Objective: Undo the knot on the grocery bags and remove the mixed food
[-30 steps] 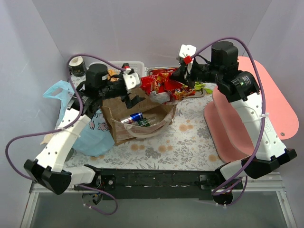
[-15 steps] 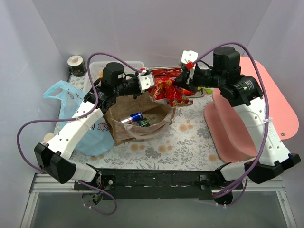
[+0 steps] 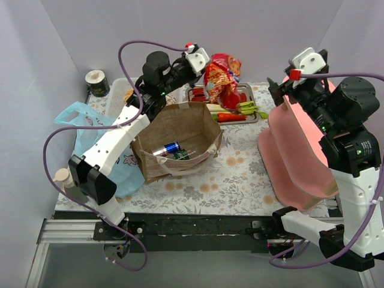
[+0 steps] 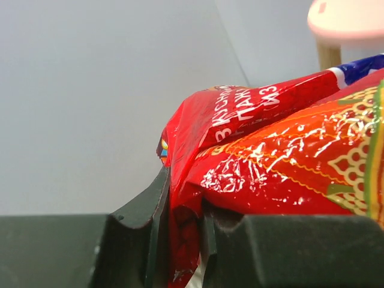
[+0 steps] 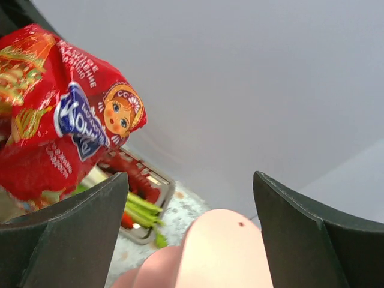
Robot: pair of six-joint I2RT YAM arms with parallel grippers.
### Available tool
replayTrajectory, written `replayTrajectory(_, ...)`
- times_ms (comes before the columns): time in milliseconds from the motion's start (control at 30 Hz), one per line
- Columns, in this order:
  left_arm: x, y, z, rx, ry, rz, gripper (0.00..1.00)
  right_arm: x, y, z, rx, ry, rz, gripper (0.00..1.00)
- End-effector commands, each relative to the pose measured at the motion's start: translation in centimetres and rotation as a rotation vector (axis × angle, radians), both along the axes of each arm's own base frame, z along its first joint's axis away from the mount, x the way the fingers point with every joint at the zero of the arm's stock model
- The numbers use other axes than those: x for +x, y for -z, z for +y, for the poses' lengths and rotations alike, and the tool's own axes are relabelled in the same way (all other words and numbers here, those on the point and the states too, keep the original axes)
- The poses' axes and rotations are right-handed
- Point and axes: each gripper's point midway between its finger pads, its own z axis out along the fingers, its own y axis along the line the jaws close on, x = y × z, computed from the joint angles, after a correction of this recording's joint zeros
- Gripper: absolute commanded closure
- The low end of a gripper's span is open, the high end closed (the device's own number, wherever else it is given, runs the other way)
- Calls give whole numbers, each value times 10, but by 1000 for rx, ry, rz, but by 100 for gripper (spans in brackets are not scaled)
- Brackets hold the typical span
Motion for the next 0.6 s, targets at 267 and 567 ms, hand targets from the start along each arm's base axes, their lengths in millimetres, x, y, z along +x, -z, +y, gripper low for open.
replayTrajectory(267,-173,-23,-29,-77,347,-309,100,8,-91,-50,19,257,-284,9)
replayTrajectory(567,-217,74,-67,102,636,-316,100,3,-75,-56,9,261,-288,9)
